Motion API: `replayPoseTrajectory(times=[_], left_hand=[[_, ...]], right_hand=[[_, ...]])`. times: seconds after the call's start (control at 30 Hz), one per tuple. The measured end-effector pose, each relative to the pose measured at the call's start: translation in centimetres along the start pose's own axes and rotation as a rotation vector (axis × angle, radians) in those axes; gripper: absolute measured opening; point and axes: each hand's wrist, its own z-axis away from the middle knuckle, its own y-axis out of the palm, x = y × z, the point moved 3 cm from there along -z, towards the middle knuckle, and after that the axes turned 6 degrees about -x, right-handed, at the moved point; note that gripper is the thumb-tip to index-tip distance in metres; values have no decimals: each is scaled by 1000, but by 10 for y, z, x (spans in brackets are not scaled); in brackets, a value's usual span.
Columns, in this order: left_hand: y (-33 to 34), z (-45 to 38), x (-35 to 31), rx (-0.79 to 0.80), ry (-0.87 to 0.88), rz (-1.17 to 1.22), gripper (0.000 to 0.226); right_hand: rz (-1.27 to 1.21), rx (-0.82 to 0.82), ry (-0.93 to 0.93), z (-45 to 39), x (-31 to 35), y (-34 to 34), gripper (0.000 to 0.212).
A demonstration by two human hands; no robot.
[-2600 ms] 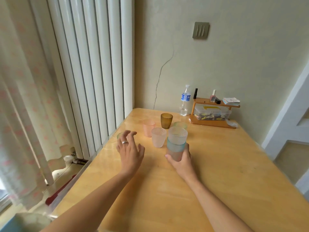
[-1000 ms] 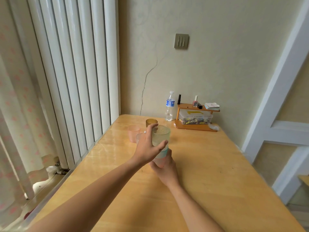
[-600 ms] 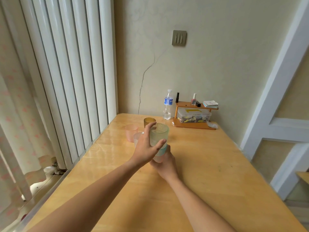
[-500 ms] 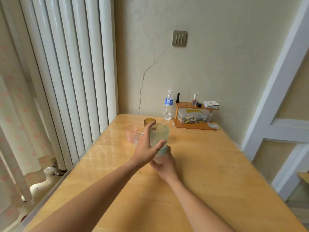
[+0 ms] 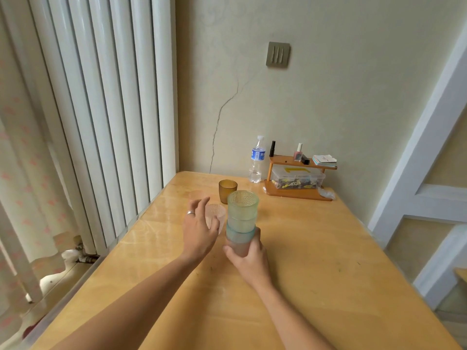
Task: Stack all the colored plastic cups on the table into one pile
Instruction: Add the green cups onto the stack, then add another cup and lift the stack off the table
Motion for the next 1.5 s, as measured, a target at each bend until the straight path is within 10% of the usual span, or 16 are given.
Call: replayPoseTrajectory(times=[0.27,1.07,1.5], left_hand=[[21,-11,24,238,-137,-86,47],[-50,-34,-106,-109,213,157,52],[-28,-18,-112,199,340,26,59]], right_hand=[[-14,27,-5,-3,-2,-1,80],[57,77,22,8,10,-6,85],[26,86,-12,8,14,-10,69]])
